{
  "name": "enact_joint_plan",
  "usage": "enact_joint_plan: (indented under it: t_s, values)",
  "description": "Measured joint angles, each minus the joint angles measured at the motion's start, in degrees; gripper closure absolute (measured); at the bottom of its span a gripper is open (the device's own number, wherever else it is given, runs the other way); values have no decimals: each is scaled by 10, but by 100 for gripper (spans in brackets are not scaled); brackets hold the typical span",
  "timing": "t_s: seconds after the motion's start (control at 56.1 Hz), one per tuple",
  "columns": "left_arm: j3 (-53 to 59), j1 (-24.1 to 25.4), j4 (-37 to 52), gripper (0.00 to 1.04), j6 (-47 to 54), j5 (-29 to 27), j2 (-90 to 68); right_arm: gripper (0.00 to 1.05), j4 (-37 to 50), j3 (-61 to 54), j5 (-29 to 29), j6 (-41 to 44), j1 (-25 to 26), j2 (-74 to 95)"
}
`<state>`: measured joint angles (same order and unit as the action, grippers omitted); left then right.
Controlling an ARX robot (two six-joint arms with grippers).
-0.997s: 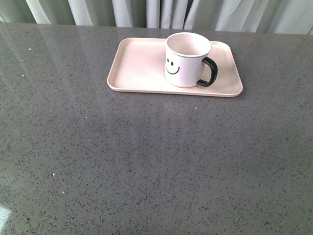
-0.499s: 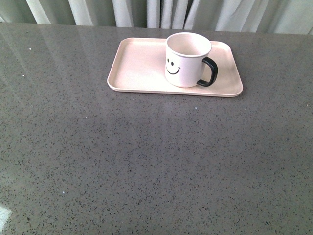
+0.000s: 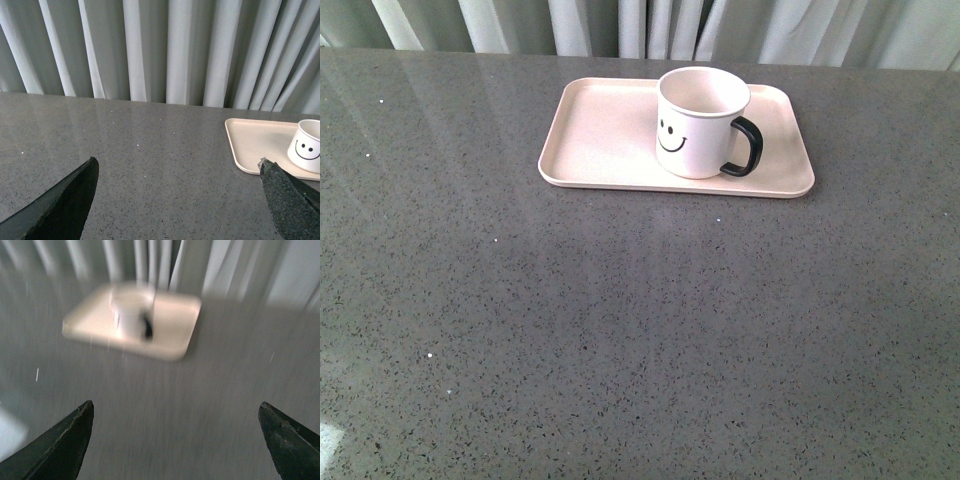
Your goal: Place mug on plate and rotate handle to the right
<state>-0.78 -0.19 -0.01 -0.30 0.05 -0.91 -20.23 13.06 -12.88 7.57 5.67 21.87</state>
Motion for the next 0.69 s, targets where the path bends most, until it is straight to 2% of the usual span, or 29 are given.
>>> enact_joint_plan:
  t_s: [0.089, 0.16, 0.356, 0.445, 0.695]
  values:
    - [0, 0, 0, 9, 0, 0, 0, 9, 61, 68, 9, 29, 7, 170]
    - [0, 0, 0, 9, 0, 0, 0, 9, 97, 101, 14, 33, 4, 242]
    - [0, 0, 0, 9, 0, 0, 0, 9, 185, 238, 63, 27, -35, 472]
    - [0, 0, 0, 9, 0, 0, 0, 9, 179, 332, 77, 12, -62, 589]
    - [0, 0, 0, 9, 0, 0, 0, 9, 80, 572, 102, -101, -113, 808]
